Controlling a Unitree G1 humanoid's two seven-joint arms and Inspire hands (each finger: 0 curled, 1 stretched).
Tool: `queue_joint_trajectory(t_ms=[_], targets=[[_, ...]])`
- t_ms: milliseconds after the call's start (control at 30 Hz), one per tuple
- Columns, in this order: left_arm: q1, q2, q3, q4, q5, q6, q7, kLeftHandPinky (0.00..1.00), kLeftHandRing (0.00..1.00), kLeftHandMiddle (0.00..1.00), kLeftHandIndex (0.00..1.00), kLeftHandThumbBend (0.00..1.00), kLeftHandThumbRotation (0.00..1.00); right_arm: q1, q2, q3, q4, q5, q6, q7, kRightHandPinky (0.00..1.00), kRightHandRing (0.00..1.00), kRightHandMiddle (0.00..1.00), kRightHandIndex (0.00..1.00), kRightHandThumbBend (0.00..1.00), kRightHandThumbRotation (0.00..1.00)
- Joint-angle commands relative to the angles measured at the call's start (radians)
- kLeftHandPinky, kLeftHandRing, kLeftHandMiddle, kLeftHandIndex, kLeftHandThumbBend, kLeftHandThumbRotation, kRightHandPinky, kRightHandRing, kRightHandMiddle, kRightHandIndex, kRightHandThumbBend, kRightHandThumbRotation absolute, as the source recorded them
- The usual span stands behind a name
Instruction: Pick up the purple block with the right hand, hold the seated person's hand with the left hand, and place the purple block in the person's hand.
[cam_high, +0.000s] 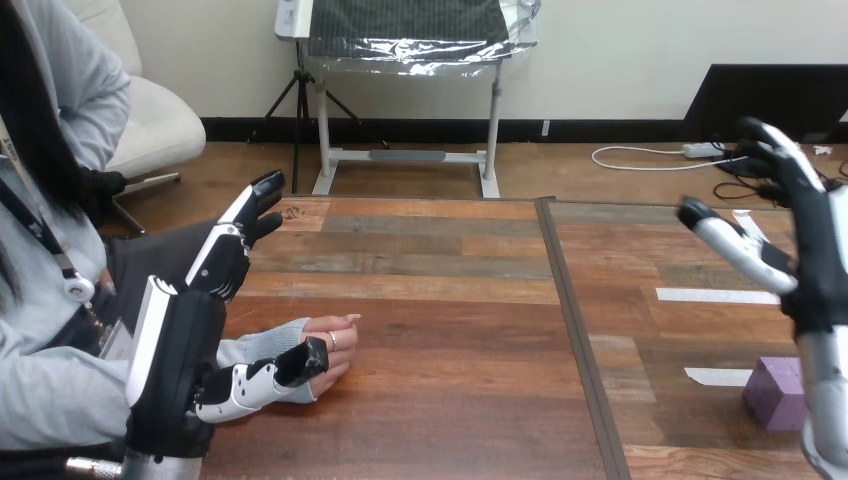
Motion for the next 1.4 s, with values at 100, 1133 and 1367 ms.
queue_joint_trajectory(t_ms=[100, 1133, 1367], targets=[[-0.078, -0.008, 0.010, 0.020, 0.003, -0.027, 0.005, 0.88, 0.93, 0.93, 0.90, 1.00, 0.68, 0.001, -0.005, -0.037, -0.028, 0.023, -0.003, -0.016, 0.81, 0.88, 0.89, 0.92, 1.00, 0.72], [-0.071, -0.009, 0.014, 0.031, -0.006, -0.038, 0.009, 0.88, 0.93, 0.94, 0.90, 1.00, 0.68, 0.080, 0.006, -0.055, 0.021, 0.020, 0.089, -0.072, 0.86, 0.89, 0.89, 0.93, 1.00, 0.63], [-0.072, -0.005, 0.016, 0.037, -0.004, -0.044, 0.008, 0.88, 0.93, 0.94, 0.90, 1.00, 0.68, 0.088, 0.010, -0.044, 0.051, 0.007, 0.103, -0.093, 0.84, 0.88, 0.89, 0.92, 1.00, 0.62]])
